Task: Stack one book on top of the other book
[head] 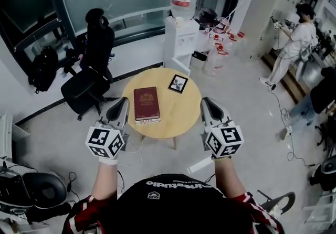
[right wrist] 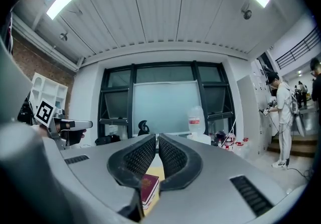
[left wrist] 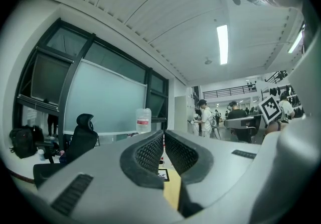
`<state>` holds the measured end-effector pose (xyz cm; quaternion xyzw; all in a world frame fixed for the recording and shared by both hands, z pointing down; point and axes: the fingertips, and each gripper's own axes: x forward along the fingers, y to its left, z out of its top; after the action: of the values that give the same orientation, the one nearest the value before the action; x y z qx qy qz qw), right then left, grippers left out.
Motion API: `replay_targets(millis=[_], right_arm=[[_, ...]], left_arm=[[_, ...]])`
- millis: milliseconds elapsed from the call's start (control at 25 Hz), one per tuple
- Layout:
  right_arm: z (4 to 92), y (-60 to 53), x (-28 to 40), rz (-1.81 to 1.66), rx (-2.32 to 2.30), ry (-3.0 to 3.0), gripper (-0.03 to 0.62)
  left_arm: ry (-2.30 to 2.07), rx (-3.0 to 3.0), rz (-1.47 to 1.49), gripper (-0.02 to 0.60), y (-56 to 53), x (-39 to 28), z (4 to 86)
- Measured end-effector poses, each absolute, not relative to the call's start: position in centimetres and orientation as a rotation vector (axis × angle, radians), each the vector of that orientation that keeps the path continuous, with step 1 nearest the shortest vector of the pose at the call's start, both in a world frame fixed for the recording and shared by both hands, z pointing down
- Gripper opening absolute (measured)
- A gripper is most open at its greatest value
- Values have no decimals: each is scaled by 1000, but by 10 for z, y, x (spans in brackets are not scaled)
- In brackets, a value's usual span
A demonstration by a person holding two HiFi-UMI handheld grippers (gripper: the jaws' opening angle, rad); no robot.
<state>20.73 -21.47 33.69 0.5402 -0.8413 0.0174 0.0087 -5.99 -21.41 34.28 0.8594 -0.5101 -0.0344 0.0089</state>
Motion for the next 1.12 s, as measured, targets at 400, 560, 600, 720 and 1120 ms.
replay_targets(millis=[400,560,600,720,1120], right_arm=[[326,-218,205,29,1713,-2618,37],[325,-216,203,7,1710,-2617,31],[326,-215,203,6,1710,-2615,31],[327,-214,203,13,1713,-2614,31],[331,-213,200,37,1696,-2627,31]], left_arm=[[-1615,2674,-104,24,-215,-67,333],[-1622,2671,-102,25,-214,-68,336],[-1621,2669,-101,25,-213,-68,337],[-1616,2668,-98,25,-213,-68,339],[-1607,2673,-99,23,-212,-65,340]])
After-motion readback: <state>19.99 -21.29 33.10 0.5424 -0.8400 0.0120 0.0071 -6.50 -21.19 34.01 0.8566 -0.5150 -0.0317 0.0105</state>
